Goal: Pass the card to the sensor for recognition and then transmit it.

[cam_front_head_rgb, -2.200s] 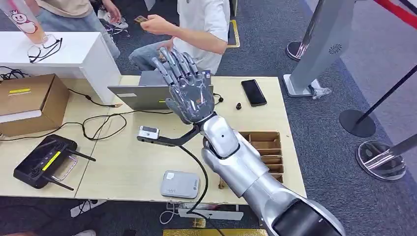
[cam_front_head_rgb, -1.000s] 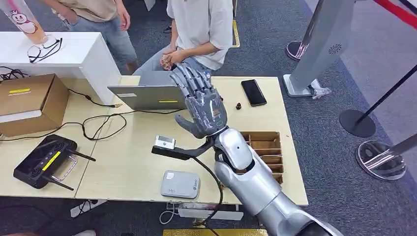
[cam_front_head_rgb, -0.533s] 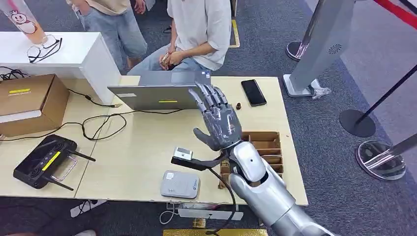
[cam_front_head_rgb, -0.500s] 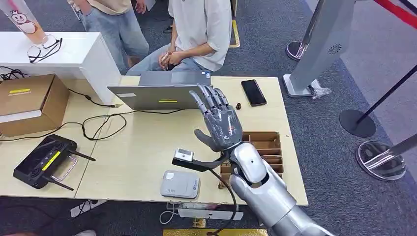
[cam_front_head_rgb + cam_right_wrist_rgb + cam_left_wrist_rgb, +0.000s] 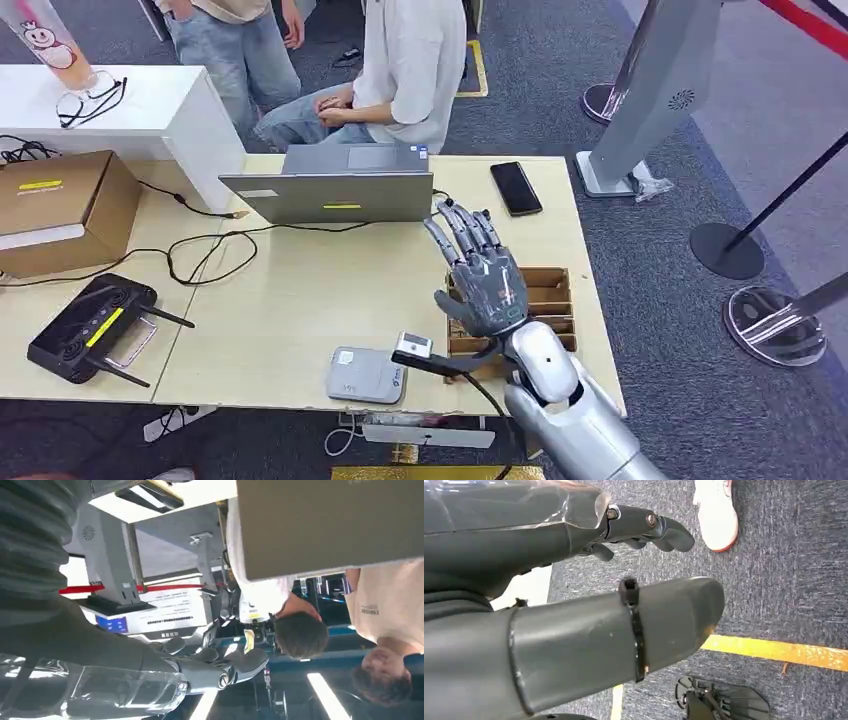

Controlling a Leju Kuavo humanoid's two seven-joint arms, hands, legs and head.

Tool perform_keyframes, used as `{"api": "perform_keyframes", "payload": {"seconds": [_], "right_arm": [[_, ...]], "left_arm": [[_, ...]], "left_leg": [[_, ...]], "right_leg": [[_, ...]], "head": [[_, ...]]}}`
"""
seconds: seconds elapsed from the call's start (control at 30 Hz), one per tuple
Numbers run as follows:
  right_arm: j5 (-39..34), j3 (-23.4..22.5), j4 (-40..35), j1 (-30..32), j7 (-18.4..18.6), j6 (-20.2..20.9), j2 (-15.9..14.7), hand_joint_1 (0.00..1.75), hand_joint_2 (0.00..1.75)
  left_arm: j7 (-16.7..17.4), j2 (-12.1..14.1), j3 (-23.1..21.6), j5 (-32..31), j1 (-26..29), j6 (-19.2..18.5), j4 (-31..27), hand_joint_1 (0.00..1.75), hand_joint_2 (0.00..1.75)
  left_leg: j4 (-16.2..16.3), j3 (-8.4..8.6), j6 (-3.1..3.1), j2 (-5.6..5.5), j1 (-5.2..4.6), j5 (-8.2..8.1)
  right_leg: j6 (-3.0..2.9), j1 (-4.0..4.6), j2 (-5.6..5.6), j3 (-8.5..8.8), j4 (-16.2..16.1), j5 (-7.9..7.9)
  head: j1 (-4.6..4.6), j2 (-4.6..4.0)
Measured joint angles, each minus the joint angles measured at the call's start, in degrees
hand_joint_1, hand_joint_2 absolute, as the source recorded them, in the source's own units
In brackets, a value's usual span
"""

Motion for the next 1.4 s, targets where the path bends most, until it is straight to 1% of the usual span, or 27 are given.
{"api": "perform_keyframes", "payload": {"seconds": [0.17,0.43,0.47,0.5,0.53,0.57,0.6,0.67,0.73,0.77,0.83,0.9,1.0,1.27,1.4], "right_arm": [[0.1,-0.5,-0.6,1.7,0.2,1.0,-1.3,0.0,1.75],[1.0,-0.7,-0.5,2.3,0.3,2.2,-2.3,0.02,1.75],[1.1,-0.8,-0.4,2.3,0.4,2.4,-2.3,0.14,1.75],[1.0,-0.9,-0.2,2.3,0.4,2.6,-2.5,0.31,1.75],[1.0,-1.0,0.0,2.3,0.4,2.7,-2.5,0.56,1.75],[1.0,-1.1,0.1,2.3,0.4,2.8,-2.6,0.58,1.75],[1.0,-1.2,0.3,2.3,0.4,2.9,-2.7,0.47,1.75],[1.0,-1.3,0.7,2.3,0.5,2.9,-3.0,0.45,1.75],[1.2,-1.4,1.1,2.3,0.5,2.9,-3.2,0.52,1.75],[1.2,-1.4,1.3,2.3,0.6,2.9,-3.3,0.52,1.75],[1.4,-1.5,1.7,2.3,0.7,2.8,-3.5,0.63,1.75],[1.9,-1.5,2.2,2.3,0.8,2.8,-3.6,0.65,1.75],[2.2,-1.5,2.9,2.2,1.0,2.8,-3.8,0.51,1.75],[2.7,-1.5,4.7,2.1,1.6,2.7,-3.8,0.45,1.75],[3.0,-1.5,5.4,1.8,1.6,2.7,-3.8,0.47,1.75]], "left_arm": [[0.0,0.1,0.0,-0.1,0.0,-0.3,0.0,0.0,0.0],[0.0,0.1,0.0,-0.2,0.0,-0.3,0.0,0.0,0.0],[0.0,0.1,0.0,-0.2,0.0,-0.3,0.0,0.0,0.0],[0.0,0.1,0.0,-0.2,0.0,-0.3,0.0,0.0,0.0],[0.0,0.1,0.0,-0.2,0.0,-0.3,0.0,0.0,0.0],[0.0,0.1,0.0,-0.2,0.0,-0.3,0.0,0.0,0.0],[0.0,0.1,0.0,-0.2,0.0,-0.3,0.0,0.0,0.0],[0.0,0.1,0.0,-0.2,0.0,-0.3,0.0,0.0,0.0],[0.0,0.1,0.0,-0.2,0.0,-0.3,0.0,0.0,0.0],[0.0,0.1,0.0,-0.2,0.0,-0.3,0.0,0.0,0.0],[-0.1,0.1,0.0,-0.3,0.0,-0.3,0.0,0.0,0.0],[-0.2,0.1,0.0,-0.3,0.0,-0.3,0.0,0.0,0.0],[-0.3,0.1,0.0,-0.4,0.0,-0.3,0.0,0.0,0.0],[-0.3,0.1,0.0,-0.6,0.0,-0.2,0.0,0.0,0.0],[-0.3,0.1,0.0,-0.7,0.0,-0.2,0.0,0.0,0.0]], "left_leg": [[0.0,0.0,0.0,0.0,0.0,0.0],[0.0,0.0,0.0,0.01,0.0,0.0],[0.0,0.0,0.0,0.01,0.0,0.0],[0.0,0.0,0.0,0.01,0.0,0.0],[0.0,0.0,0.0,0.01,0.0,0.0],[0.0,0.0,0.0,0.01,0.0,0.0],[0.0,0.0,0.0,0.01,0.0,0.0],[0.0,0.0,0.0,0.01,0.0,0.0],[0.0,0.0,0.0,0.01,0.0,0.0],[0.0,0.0,0.0,0.01,0.0,0.0],[0.0,0.0,0.0,0.01,0.0,0.0],[0.0,0.0,0.0,0.01,0.0,0.0],[0.0,0.0,0.0,0.01,0.0,0.0],[0.0,-0.01,0.0,0.01,0.0,0.0],[0.0,-0.01,0.0,0.01,0.0,0.0]], "right_leg": [[0.0,0.0,0.0,0.0,0.0,0.0],[0.0,0.0,0.01,0.01,0.0,0.0],[0.0,0.0,0.01,0.01,0.0,0.0],[0.0,0.0,0.0,0.01,0.0,0.0],[0.0,0.0,0.0,0.01,0.0,0.0],[0.0,0.0,0.0,0.01,0.0,0.0],[0.0,0.0,0.0,0.01,0.0,0.0],[0.0,0.0,0.0,0.01,0.0,0.0],[0.0,0.0,0.0,0.01,0.0,0.0],[0.0,0.0,0.0,0.01,0.0,0.0],[0.0,0.0,0.0,0.01,0.0,0.0],[0.0,0.0,0.0,0.01,0.0,0.0],[0.0,0.0,0.0,0.01,0.0,0.0],[0.0,0.0,0.0,0.01,0.0,0.0],[0.0,0.0,0.0,0.01,0.0,0.0]], "head": [[0.0,0.0],[0.0,0.0],[0.0,0.0],[0.0,0.0],[0.0,0.0],[0.0,0.0],[0.0,0.0],[0.0,0.0],[0.0,0.0],[0.0,0.0],[0.0,0.0],[0.0,0.0],[0.0,0.0],[0.0,0.0],[0.0,0.0]]}}
